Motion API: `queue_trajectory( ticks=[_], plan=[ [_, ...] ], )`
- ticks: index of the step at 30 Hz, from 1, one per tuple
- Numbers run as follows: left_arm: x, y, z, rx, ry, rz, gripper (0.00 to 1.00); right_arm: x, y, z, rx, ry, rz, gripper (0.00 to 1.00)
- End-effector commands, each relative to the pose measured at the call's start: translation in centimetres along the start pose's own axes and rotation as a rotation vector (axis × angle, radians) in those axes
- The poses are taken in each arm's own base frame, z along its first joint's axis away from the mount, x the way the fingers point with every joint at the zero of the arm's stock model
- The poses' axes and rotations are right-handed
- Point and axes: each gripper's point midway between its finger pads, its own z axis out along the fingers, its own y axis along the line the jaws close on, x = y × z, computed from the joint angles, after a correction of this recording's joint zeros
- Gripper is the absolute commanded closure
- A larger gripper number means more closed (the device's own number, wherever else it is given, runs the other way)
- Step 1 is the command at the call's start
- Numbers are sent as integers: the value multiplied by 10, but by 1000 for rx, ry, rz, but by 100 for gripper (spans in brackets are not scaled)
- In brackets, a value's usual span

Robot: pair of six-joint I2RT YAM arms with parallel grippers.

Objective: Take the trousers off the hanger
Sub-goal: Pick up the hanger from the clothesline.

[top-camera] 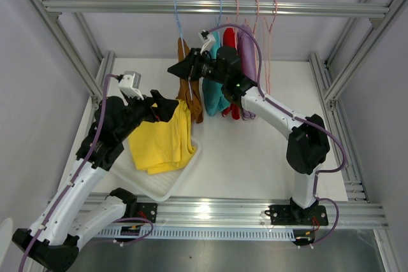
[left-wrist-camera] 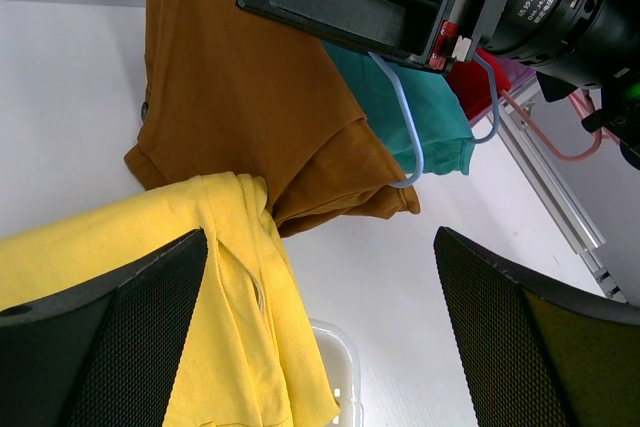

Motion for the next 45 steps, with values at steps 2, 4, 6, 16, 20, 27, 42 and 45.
queue_trajectory(
  ticks=[2,4,6,16,20,27,42,45],
  plan=[
    [-8,-8,-3,31,-23,17,1,-30,37,0,-108,-71,-40,73],
    [-8,-8,-3,31,-23,17,1,-31,40,-1,-116,-71,-45,73],
    [-8,-8,-3,32,-23,18,1,-33,44,-3,-125,-71,-48,72],
    [-8,-8,-3,32,-23,15,1,-40,52,-14,-109,-74,-86,69],
    [-9,-8,-3,32,-26,16,1,-44,50,-20,-96,-80,-92,68],
    [-9,-9,-3,35,-25,16,1,-51,51,-29,-91,-94,-103,68],
    [-8,-10,-3,37,-24,14,1,-55,56,-31,-139,-121,-75,100],
    [-8,-9,-3,37,-24,16,1,-62,63,-32,-149,-143,-80,100]
  ],
)
